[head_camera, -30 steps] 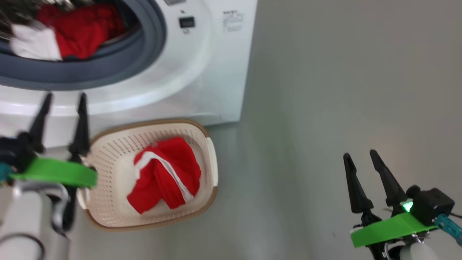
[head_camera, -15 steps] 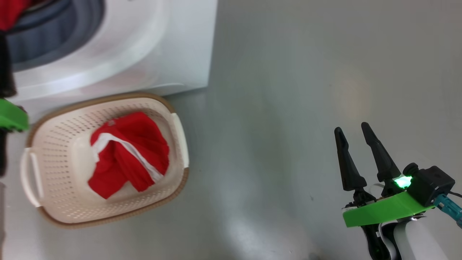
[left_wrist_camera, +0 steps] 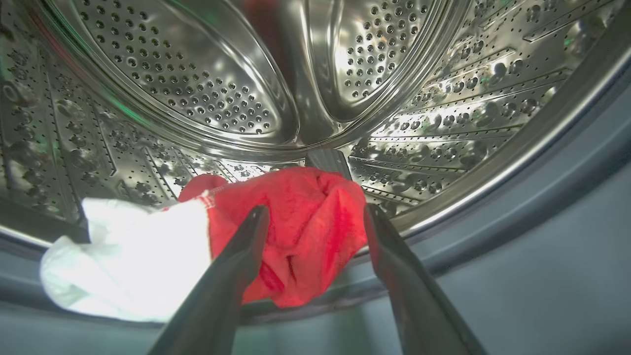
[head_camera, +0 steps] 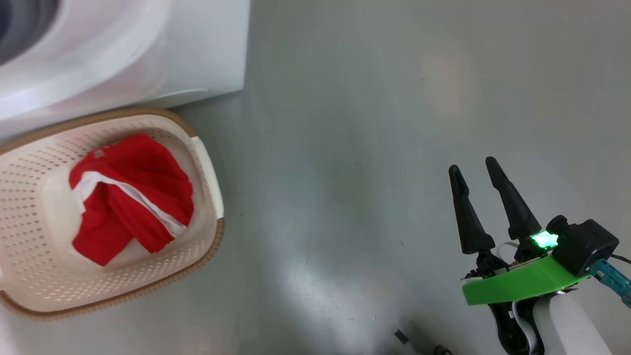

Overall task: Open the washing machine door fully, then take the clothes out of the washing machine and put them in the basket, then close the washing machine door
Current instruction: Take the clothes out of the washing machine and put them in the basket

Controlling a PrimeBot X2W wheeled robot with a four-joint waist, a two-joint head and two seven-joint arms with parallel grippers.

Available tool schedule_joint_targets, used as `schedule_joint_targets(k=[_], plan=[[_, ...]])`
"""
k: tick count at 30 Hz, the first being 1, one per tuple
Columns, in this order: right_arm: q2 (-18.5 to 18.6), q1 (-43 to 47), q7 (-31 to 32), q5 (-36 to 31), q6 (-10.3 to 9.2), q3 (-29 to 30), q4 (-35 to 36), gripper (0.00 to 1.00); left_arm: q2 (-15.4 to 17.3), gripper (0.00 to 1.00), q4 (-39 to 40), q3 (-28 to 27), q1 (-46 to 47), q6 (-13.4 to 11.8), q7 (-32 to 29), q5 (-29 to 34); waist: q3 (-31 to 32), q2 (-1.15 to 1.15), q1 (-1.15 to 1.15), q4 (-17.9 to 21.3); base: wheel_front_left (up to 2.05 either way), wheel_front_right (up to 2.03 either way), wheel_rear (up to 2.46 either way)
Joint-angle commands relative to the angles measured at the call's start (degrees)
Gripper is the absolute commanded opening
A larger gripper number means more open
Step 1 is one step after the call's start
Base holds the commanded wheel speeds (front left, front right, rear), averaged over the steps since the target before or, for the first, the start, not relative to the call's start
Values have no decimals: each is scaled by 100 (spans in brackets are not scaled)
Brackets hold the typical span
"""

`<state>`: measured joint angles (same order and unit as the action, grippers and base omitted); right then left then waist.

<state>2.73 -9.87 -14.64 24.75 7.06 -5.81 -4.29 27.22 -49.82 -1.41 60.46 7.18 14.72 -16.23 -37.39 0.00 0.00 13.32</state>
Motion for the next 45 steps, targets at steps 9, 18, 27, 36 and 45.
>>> schedule_joint_targets(k=[9, 18, 27, 36, 45], plan=[[15, 78, -36, 32, 43, -236, 161, 100, 598, 100, -242, -42, 435, 31, 28, 49, -226, 0, 0, 229, 0, 0, 0], [15, 141, -36, 15, 43, -369, 184, 100, 692, 100, -561, 23, 460, 31, 28, 108, -193, 0, 0, 344, 0, 0, 0], [15, 218, -36, -21, 43, -426, 250, 100, 684, 13, -785, 132, 427, 31, 28, 39, -121, 0, 0, 392, 0, 0, 0], [15, 180, -36, -26, 43, -344, 283, 100, 579, 0, -695, 188, 491, 31, 28, -37, -129, 0, 0, 294, 0, 0, 0], [15, 100, -36, -84, 43, -259, 183, 100, 244, 0, 86, -329, -23, 31, 28, -194, 233, 0, 0, 40, 0, 0, 0]])
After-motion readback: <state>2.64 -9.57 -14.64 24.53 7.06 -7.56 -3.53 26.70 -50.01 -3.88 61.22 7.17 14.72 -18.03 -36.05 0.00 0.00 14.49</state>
